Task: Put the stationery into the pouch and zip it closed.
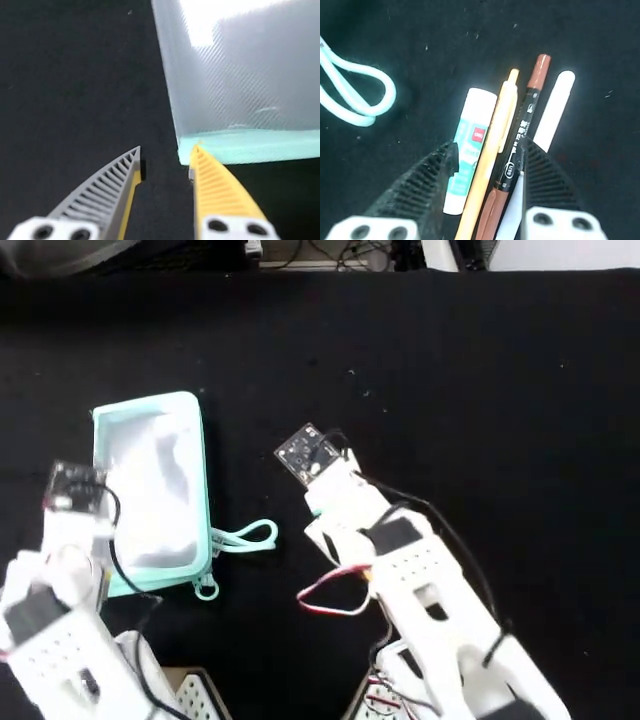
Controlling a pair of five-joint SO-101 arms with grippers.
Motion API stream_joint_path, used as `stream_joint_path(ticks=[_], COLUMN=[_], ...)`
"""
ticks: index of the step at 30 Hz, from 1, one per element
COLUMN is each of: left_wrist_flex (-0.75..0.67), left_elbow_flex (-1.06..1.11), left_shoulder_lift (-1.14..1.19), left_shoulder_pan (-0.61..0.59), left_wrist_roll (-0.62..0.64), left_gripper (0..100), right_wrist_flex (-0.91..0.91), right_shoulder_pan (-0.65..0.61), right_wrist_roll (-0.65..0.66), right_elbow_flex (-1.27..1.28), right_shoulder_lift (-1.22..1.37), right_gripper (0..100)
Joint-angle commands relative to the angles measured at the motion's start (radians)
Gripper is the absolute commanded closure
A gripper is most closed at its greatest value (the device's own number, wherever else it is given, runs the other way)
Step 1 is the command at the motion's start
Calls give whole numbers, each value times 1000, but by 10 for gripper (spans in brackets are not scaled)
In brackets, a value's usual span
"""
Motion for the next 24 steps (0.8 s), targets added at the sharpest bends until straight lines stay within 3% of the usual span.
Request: stream_joint_path(ticks=[1, 5, 10, 17, 21, 24], left_wrist_flex=[-11, 34, 54, 61, 57, 55], left_elbow_flex=[133, 275, 278, 180, 177, 163], left_shoulder_lift=[-261, -493, -419, -408, -408, -408], left_shoulder_pan=[-39, -35, 15, 58, 64, 65], left_wrist_roll=[-17, -17, 2, 117, 117, 121], left_gripper=[826, 826, 826, 826, 826, 826], right_wrist_flex=[11, 28, 41, 127, 127, 135], right_shoulder_pan=[-6, -6, -32, -232, -236, -256], right_wrist_roll=[-9, -9, -2, 89, 84, 89], right_elbow_flex=[15, 19, 19, -22, -102, -205], right_shoulder_lift=[-82, -104, -102, -88, 41, 196], right_gripper=[806, 806, 805, 789, 686, 692])
